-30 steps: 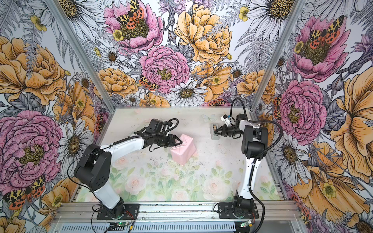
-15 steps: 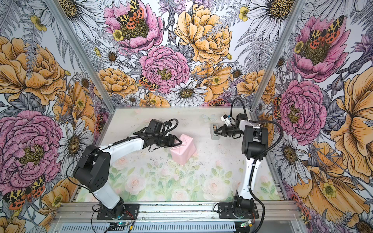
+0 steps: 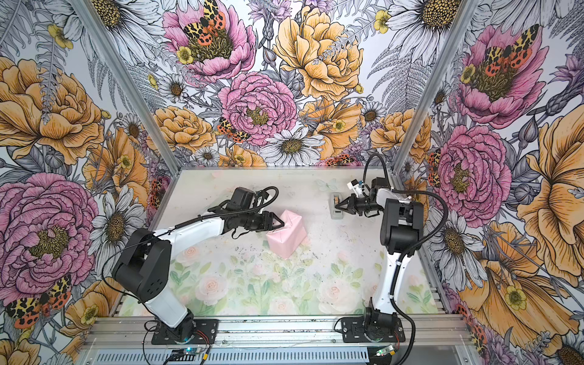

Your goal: Wrap the gift box in paper

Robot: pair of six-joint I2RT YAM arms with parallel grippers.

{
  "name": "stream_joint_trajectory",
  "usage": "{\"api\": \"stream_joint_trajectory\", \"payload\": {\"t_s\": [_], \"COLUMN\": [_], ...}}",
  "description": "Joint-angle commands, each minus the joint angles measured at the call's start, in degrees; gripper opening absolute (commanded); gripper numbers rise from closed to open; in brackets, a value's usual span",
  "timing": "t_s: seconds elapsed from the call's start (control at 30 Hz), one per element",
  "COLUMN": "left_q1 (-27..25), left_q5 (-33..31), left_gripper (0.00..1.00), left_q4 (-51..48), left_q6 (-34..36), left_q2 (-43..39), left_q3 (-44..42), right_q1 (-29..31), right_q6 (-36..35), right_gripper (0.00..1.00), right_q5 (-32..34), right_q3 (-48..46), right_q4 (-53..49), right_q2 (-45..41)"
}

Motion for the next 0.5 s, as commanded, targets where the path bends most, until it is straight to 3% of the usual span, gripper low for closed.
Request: {"api": "stream_joint_trajectory", "payload": {"t_s": [0.0,0.47], "left_q1": [0.2,0.2], "left_q5": [-2.4,-2.5], "left_gripper": [0.56,0.57], "left_q4": [-3.8,-3.8], "left_q6": [2.0,2.1], "left_q2": [-0.6,-0.8], "left_q3": [-1.8,-1.7], "right_q1": [-0.4,-1.3], "right_q6": [2.5,8.9], "right_gripper": [0.00,0.00], "right_q5": [-1.6,2.5], "right_q3": [-1.5,-11.7], "right_q4": [-0.7,5.7], "right_q2": [-3.8,-9.9]}}
